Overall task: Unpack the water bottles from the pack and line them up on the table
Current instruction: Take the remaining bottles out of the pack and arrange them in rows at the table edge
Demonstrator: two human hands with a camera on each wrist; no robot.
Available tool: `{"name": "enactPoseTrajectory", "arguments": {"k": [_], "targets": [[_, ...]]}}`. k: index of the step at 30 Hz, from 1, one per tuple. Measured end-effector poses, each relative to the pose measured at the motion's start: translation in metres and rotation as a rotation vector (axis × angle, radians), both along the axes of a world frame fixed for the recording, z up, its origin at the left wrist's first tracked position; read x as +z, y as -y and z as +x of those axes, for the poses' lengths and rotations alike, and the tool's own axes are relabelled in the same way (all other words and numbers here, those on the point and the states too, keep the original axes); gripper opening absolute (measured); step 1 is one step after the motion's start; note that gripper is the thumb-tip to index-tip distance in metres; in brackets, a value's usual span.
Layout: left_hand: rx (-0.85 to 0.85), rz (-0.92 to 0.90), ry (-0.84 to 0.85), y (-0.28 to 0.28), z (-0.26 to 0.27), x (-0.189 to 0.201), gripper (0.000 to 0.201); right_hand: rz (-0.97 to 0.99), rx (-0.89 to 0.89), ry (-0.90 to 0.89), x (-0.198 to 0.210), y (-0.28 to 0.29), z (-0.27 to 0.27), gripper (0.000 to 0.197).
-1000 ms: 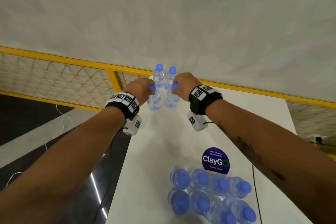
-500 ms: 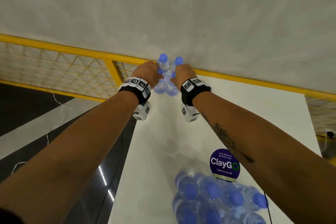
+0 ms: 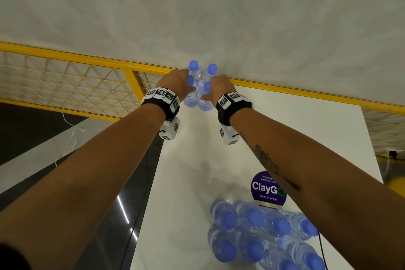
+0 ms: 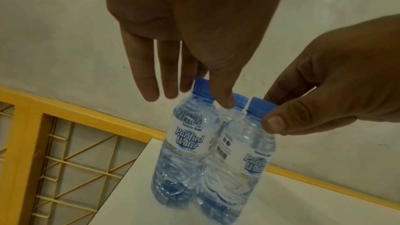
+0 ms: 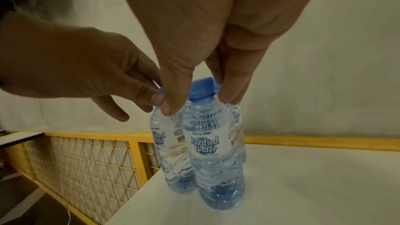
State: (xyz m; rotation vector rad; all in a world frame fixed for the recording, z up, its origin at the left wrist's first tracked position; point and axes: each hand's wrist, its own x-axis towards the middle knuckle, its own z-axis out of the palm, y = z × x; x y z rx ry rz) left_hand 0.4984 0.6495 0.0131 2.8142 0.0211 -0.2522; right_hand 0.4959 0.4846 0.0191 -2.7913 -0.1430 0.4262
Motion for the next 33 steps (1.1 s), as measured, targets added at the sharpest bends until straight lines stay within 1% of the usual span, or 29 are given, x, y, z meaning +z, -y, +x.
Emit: {"name": "enactPoseTrajectory", "arguments": {"k": [1, 2, 4, 6, 9, 12, 15, 17, 19, 20, 22, 23, 25, 27, 28, 29, 31, 33], "targets": [[-0.003, 0.005, 0.047, -0.001, -0.009, 0.001, 0.059, 0.031, -0.014, -0.016, 0.001, 0.003, -0.005, 0.057], [-0.007, 0.014, 0.104, -0.001, -0.02, 0.001, 0.066, 0.053, -0.021, -0.017, 0.004, 0.007, -0.013, 0.057], [-0.002, -0.041, 0.188, 0.001, -0.046, 0.005, 0.069, 0.054, -0.015, 0.015, 0.01, 0.015, -0.037, 0.054], [-0.032, -0.14, 0.229, 0.005, -0.079, 0.006, 0.063, 0.045, 0.036, 0.044, 0.019, 0.024, -0.073, 0.056], [-0.152, -0.256, 0.256, 0.016, -0.141, 0.001, 0.044, 0.051, 0.129, 0.066, 0.04, 0.039, -0.139, 0.055], [-0.258, -0.341, 0.147, 0.032, -0.202, -0.005, 0.036, 0.073, 0.17, 0.002, 0.055, 0.054, -0.203, 0.048], [-0.378, -0.383, 0.002, 0.049, -0.252, -0.007, 0.032, 0.011, 0.215, -0.174, 0.065, 0.071, -0.263, 0.042], [-0.414, -0.394, -0.119, 0.06, -0.278, -0.009, 0.032, -0.042, 0.283, -0.281, 0.071, 0.077, -0.299, 0.032], [-0.448, -0.376, -0.189, 0.067, -0.297, -0.012, 0.034, -0.078, 0.323, -0.306, 0.069, 0.079, -0.328, 0.023], [-0.47, -0.373, -0.2, 0.07, -0.305, -0.014, 0.039, -0.097, 0.337, -0.309, 0.066, 0.08, -0.341, 0.018], [-0.516, -0.373, -0.182, 0.074, -0.315, -0.017, 0.048, -0.122, 0.328, -0.283, 0.047, 0.078, -0.361, 0.019], [-0.538, -0.362, -0.161, 0.076, -0.319, -0.017, 0.048, -0.143, 0.324, -0.283, 0.037, 0.077, -0.37, 0.019], [-0.545, -0.319, -0.137, 0.081, -0.324, -0.013, 0.047, -0.204, 0.396, -0.259, 0.014, 0.073, -0.385, 0.017], [-0.537, -0.286, -0.132, 0.086, -0.327, -0.011, 0.045, -0.291, 0.432, -0.337, -0.004, 0.07, -0.393, 0.01], [-0.54, -0.256, -0.126, 0.088, -0.328, -0.01, 0.041, -0.333, 0.409, -0.321, -0.01, 0.069, -0.395, 0.009], [-0.549, -0.201, -0.113, 0.09, -0.329, -0.009, 0.035, -0.369, 0.415, -0.26, -0.016, 0.068, -0.396, 0.011], [-0.581, -0.071, -0.065, 0.091, -0.331, -0.012, 0.026, -0.34, 0.447, -0.186, -0.006, 0.064, -0.396, 0.011], [-0.594, 0.013, -0.035, 0.091, -0.334, -0.017, 0.028, -0.287, 0.417, -0.169, 0.005, 0.064, -0.391, 0.013]]}}
